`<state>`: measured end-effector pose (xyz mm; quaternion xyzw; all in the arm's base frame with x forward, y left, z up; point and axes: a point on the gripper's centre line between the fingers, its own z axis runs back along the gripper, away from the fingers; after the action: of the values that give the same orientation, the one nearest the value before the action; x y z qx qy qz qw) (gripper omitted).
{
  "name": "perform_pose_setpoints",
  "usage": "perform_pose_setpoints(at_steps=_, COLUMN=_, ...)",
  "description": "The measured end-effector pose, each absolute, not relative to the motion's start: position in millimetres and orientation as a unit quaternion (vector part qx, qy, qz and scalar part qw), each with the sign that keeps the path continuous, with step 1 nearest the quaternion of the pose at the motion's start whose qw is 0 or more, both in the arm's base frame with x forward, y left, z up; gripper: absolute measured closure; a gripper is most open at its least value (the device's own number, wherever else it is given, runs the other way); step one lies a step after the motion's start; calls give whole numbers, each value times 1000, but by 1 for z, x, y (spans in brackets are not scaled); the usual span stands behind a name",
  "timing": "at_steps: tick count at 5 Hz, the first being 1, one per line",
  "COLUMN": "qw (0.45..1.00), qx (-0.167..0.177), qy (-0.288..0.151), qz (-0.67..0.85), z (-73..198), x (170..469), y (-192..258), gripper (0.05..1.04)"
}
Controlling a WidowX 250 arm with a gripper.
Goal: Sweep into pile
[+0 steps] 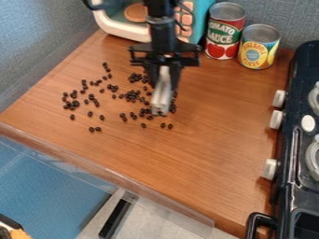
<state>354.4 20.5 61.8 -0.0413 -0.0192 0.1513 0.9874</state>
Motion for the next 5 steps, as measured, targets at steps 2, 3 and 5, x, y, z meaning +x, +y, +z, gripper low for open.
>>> perform_pose_setpoints(at_steps=2, qw=989, qx=34, qy=-17, qz=140, z=42, x=358, y=83, gripper=711)
perform_pose_setpoints(at_steps=3, qw=990, qx=68, qy=-7, qz=125, z=35, x=355, y=115, gripper=711)
perform_pose_setpoints(at_steps=5, qw=992, qx=83, qy=4, qz=98, z=32, x=336, y=162, gripper=711)
